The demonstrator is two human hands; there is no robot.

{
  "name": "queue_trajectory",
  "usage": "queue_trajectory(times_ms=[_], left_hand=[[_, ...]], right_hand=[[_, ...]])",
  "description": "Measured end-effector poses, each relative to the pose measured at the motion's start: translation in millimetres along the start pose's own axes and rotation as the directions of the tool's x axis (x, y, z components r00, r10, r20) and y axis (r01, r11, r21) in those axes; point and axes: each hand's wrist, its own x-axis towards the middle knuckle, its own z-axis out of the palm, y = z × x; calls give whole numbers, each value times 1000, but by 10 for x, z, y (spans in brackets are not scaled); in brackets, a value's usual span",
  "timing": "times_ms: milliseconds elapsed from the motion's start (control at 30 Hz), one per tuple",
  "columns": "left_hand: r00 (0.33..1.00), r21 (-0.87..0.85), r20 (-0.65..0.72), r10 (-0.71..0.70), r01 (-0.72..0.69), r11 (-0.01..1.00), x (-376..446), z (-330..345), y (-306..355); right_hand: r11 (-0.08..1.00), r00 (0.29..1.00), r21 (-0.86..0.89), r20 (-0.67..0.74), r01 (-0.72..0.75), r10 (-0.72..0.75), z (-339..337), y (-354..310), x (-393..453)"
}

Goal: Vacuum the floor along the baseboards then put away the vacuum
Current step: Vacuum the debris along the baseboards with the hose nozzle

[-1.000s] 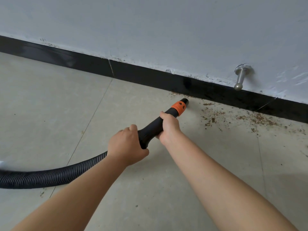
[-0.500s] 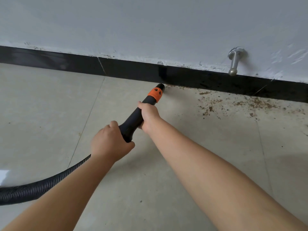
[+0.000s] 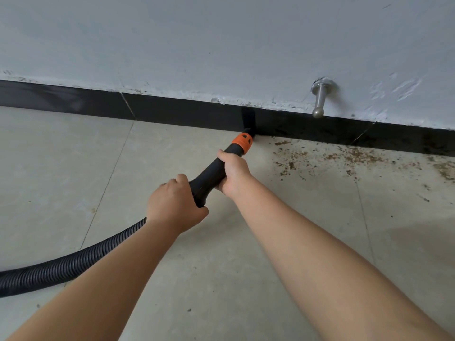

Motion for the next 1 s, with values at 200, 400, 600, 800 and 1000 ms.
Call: queue_trajectory(times_ms=[200, 400, 600, 800, 1000], left_hand=[[998, 3, 24, 63, -63, 998, 35, 34, 205], [991, 19, 56, 119, -120, 993, 76, 44, 433], [980, 11, 84, 179, -180, 984, 99, 127, 718], [985, -72, 33, 170, -167, 983, 66, 155, 719], [996, -185, -86, -11, -5, 983, -147, 106, 165]], right_hand=[[998, 999, 67, -33, 12, -9, -248, -62, 39], [985, 998, 170, -61, 44, -34, -489, -114, 75], [966, 992, 243, -108, 89, -64, -819, -189, 89], [973, 988, 207, -133, 105, -78, -797, -211, 73], [994, 990, 20, -91, 108, -105, -182, 19, -18]])
